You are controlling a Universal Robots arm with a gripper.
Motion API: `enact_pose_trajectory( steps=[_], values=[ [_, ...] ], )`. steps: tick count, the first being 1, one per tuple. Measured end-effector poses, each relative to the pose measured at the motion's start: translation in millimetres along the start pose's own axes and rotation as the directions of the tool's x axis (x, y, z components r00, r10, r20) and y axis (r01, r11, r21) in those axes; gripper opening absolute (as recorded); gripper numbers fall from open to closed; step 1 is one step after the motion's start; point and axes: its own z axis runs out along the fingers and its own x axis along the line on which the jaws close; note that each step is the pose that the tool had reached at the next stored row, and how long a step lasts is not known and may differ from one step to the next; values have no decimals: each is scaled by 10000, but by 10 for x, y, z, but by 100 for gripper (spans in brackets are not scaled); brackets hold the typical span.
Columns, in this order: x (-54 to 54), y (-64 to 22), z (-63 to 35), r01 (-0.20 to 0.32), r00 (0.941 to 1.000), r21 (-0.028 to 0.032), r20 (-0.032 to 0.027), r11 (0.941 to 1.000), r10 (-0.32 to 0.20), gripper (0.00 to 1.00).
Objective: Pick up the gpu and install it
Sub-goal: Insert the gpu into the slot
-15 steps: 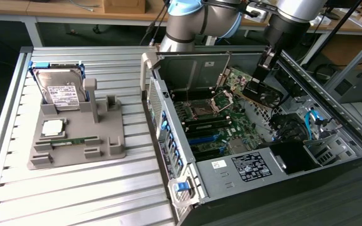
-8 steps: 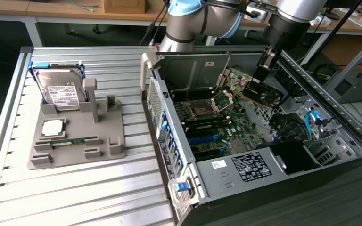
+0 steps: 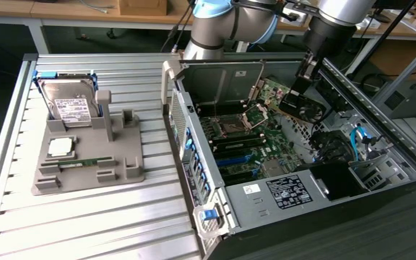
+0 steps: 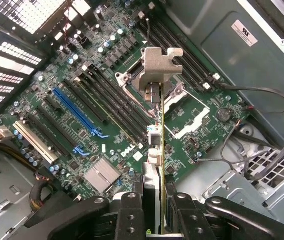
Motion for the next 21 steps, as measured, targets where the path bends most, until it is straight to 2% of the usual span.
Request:
enact_pose_trajectory(
  steps=[6,12,21],
  values=[
    [0,0,0,190,9998,4,0,9998,-190,27],
    [0,0,0,593,9982,12,1,9982,-593,27],
    [0,0,0,637,9980,12,2,9980,-637,27]
  ],
)
